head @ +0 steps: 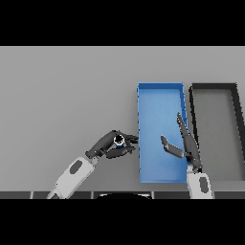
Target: Pick up the blue pipe and place it into the blue bin.
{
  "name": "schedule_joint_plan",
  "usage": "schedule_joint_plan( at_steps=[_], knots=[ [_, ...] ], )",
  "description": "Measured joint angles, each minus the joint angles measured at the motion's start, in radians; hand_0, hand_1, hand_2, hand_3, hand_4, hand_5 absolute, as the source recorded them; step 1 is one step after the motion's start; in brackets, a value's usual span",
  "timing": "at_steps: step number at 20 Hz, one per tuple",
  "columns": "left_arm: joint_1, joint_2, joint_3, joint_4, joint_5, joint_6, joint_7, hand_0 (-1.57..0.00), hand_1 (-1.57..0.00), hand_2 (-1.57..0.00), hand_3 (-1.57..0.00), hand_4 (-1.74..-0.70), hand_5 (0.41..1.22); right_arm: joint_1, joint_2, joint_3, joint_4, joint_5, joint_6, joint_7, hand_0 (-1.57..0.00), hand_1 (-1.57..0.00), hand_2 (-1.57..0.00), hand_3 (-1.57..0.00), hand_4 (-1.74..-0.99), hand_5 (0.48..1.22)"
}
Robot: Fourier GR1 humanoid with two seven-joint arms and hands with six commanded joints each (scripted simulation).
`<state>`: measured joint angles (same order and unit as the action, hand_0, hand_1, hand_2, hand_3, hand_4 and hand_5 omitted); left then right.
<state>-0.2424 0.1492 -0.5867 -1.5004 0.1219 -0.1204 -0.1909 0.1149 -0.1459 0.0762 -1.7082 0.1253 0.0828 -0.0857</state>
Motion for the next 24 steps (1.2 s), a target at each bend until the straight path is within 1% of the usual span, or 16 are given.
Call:
schedule_joint_plan(
  at_steps=[1,3,4,6,8,11,13,15,16,17,18,19,20,21,23,24],
  knots=[
    [-0.015,0.011,0.005,-0.018,0.010,-0.007,0.025,-1.55,-1.55,-1.55,-1.44,-1.72,1.212,0.018,-0.006,0.004,-0.007,0.005,0.005,-0.028,0.00,0.00,0.00,0.00,-1.219,0.634],
    [-0.031,0.011,-0.002,-0.051,0.021,-0.015,0.061,-1.55,-1.56,-1.56,-1.45,-1.72,1.215,0.010,-0.010,-0.005,-0.007,-0.008,0.010,-0.030,0.00,0.00,0.00,0.00,-1.216,0.637],
    [-0.043,0.003,-0.008,-0.063,0.025,-0.014,0.097,-1.56,-1.56,-1.56,-1.45,-1.72,1.216,0.009,-0.009,-0.003,-0.008,-0.005,0.009,-0.030,0.00,0.00,0.00,0.00,-1.215,0.639],
    [-0.044,0.012,-0.017,-0.084,0.030,-0.024,0.126,-1.56,-1.56,-1.56,-1.44,-1.73,1.218,0.017,-0.020,-0.015,-0.004,-0.015,0.015,-0.045,0.00,0.00,0.00,0.00,-1.195,0.635],
    [-0.053,0.009,-0.024,-0.095,0.025,-0.022,0.148,-1.57,-1.57,-1.57,-1.44,-1.73,1.219,0.008,-0.018,-0.015,0.000,-0.011,0.010,-0.034,0.00,0.00,0.00,0.00,-1.186,0.629],
    [-0.051,0.006,-0.025,-0.086,0.030,-0.029,0.167,-1.57,-1.57,-1.57,-1.44,-1.73,1.219,-0.026,-0.027,-0.020,0.044,-0.035,0.044,-0.027,0.00,0.00,0.00,0.00,-1.174,0.629],
    [-0.048,0.004,-0.026,-0.081,0.024,-0.026,0.159,-1.57,-1.57,-1.57,-1.44,-1.73,1.219,-0.055,-0.035,-0.024,0.082,-0.059,0.077,-0.034,0.00,0.00,0.00,0.00,-1.186,0.629],
    [-0.053,0.005,-0.027,-0.084,0.022,-0.030,0.156,-1.57,-1.57,-1.57,-1.44,-1.73,1.220,-0.071,-0.046,-0.030,0.116,-0.084,0.116,-0.057,0.00,0.00,0.00,0.00,-1.209,0.623],
    [-0.051,0.010,-0.025,-0.091,0.022,-0.026,0.157,-1.57,-1.57,-1.57,-1.44,-1.73,1.220,-0.083,-0.047,-0.030,0.127,-0.082,0.117,-0.062,0.00,0.00,0.00,0.00,-1.207,0.619],
    [-0.056,0.010,-0.027,-0.092,0.016,-0.023,0.169,-1.57,-1.57,-1.57,-1.44,-1.73,1.220,-0.091,-0.039,-0.028,0.129,-0.084,0.116,-0.066,0.00,0.00,0.00,0.00,-1.197,0.618],
    [-0.048,0.013,-0.029,-0.086,0.016,-0.030,0.154,-1.57,-1.57,-1.57,-1.44,-1.73,1.220,-0.097,-0.042,-0.033,0.141,-0.098,0.131,-0.075,0.00,0.00,0.00,0.00,-1.191,0.619],
    [-0.045,0.012,-0.031,-0.094,0.015,-0.025,0.157,-1.57,-1.57,-1.57,-1.44,-1.73,1.221,-0.096,-0.053,-0.038,0.136,-0.113,0.148,-0.098,0.00,0.00,0.00,0.00,-1.195,0.610],
    [-0.045,0.011,-0.032,-0.088,0.013,-0.026,0.155,-1.57,-1.57,-1.57,-1.44,-1.73,1.221,-0.091,-0.063,-0.045,0.104,-0.156,0.180,-0.123,0.00,0.00,0.00,0.00,-1.197,0.604],
    [-0.050,0.008,-0.026,-0.079,0.018,-0.026,0.160,-1.57,-1.57,-1.57,-1.44,-1.73,1.221,-0.101,-0.069,-0.045,0.083,-0.219,0.227,-0.092,0.00,0.00,0.00,0.00,-1.199,0.593],
    [-0.048,0.015,-0.029,-0.089,0.021,-0.036,0.147,-1.57,-1.57,-1.57,-1.44,-1.73,1.221,-0.126,-0.108,-0.043,0.038,-0.316,0.304,-0.017,0.00,0.00,0.00,0.00,-1.215,0.561],
    [-0.053,0.014,-0.029,-0.089,0.018,-0.031,0.161,-1.57,-1.57,-1.57,-1.44,-1.73,1.221,-0.152,-0.140,-0.044,0.015,-0.367,0.343,0.021,0.00,0.00,0.00,0.00,-1.232,0.550]
  ],
)
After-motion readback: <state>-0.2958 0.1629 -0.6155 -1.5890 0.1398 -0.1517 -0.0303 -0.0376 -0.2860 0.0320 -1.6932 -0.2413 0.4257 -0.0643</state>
